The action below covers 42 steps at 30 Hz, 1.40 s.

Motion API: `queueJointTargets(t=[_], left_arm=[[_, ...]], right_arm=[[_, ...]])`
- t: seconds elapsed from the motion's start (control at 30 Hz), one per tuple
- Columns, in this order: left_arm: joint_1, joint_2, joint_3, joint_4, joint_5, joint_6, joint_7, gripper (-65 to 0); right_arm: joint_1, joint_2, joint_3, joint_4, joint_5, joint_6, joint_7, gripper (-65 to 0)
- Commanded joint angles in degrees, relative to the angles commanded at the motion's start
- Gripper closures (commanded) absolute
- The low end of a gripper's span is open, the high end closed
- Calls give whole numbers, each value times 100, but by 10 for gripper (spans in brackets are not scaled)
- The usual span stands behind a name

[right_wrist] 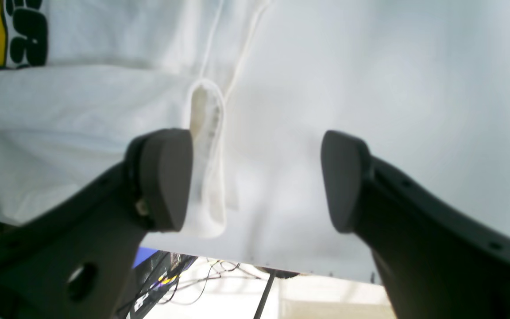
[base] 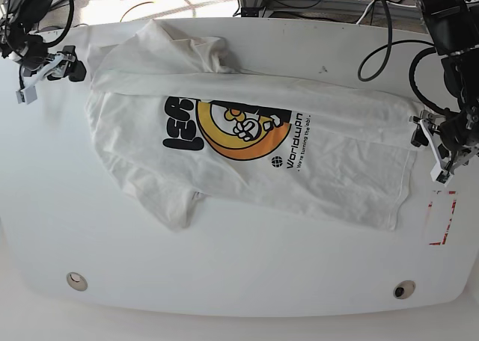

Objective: Fold the T-shirt properly
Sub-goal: 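Fold the held edge with both grippers over onto the shirt body, then release the right gripper and move it to the shirt's sleeve corner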

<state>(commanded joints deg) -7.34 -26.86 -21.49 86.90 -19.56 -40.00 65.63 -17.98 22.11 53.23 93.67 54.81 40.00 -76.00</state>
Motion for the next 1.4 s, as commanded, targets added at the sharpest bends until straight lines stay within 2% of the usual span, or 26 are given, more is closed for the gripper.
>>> queueJointTargets(t=[0.1, 0.33, 0.47, 0.6, 0.73, 0.83, 0.9, 1.0, 1.13, 1.17, 1.27, 1.33, 1.4], left_arm=[[0, -105, -9, 0, -18, 0, -167, -385], [264, -141, 26, -299, 97, 0, -1011, -385], [290, -79, 35, -536, 519, 0, -1284, -385], [281, 185, 0, -730, 835, 0, -1451, -385], [290, 264, -9, -844, 1196, 0, -1890, -385], [255, 352, -9, -1213, 1371, 0, -2207, -383], [255, 360, 0, -1371, 1398, 0, -2268, -383], [246, 369, 9, -1547, 1389, 0, -2268, -383], [290, 369, -9, -1468, 1380, 0, -2259, -368], [308, 369, -18, -1442, 1380, 0, -2251, -346], [607, 369, -158, -1240, 1380, 0, -2233, -217], [844, 369, -360, -985, 1380, 0, -2136, -185], [1090, 369, -580, -686, 1380, 0, -1881, -185]], right_arm=[[-202, -79, -53, 273, 264, 0, 0, -430], [-536, -369, -79, 413, 246, 0, 18, -430], [-536, -571, -79, 413, -185, 0, 18, -430], [-519, -668, -88, 413, -563, 0, 26, -430], [-308, -774, -97, 396, -695, 0, 26, -428], [-176, -826, -97, 387, -1002, 0, 26, -423], [-123, -835, -97, 387, -1152, 0, 26, -369], [-88, -800, -105, 387, -1187, 0, 26, -224], [-44, -774, -105, 387, -1187, 0, -9, -78], [-53, -774, -105, 387, -1187, 0, -9, -57], [-114, -580, -114, 387, -1196, 0, -9, -22], [-167, -466, -264, 387, -1178, 0, -9, -22], [-211, -299, -448, 387, -1160, 0, -9, -21]])
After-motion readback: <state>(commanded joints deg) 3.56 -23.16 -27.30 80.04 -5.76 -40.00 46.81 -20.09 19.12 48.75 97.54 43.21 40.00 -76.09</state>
